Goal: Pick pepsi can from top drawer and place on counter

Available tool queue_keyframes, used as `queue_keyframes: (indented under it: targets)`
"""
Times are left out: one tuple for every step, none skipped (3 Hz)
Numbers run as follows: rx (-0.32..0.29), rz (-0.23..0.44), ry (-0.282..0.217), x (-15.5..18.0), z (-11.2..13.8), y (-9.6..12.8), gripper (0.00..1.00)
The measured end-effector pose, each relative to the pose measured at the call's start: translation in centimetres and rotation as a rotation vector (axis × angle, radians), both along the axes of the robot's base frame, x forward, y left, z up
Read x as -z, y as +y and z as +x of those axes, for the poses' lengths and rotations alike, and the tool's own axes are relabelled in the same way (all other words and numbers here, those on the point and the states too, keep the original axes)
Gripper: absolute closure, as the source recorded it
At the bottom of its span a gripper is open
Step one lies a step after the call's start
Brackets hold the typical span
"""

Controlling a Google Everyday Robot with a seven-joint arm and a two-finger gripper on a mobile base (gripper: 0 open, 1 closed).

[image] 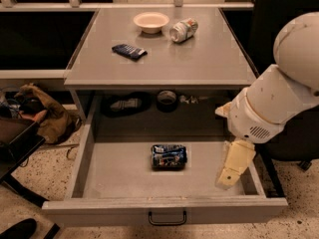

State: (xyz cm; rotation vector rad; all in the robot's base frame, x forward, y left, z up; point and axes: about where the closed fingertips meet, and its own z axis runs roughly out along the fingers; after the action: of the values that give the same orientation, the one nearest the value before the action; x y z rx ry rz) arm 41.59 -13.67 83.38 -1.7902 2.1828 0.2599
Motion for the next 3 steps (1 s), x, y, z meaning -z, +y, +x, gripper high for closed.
queue_keyframes:
  targets:
    - [0.0,0.0,0.0,0.0,0.0,0.0,0.0]
    - [-0.017,0.069,0.008,1.8,0.6,0.7,0.0]
    - [-0.082,0.147,0.01,5.2,2.7,3.5,0.0]
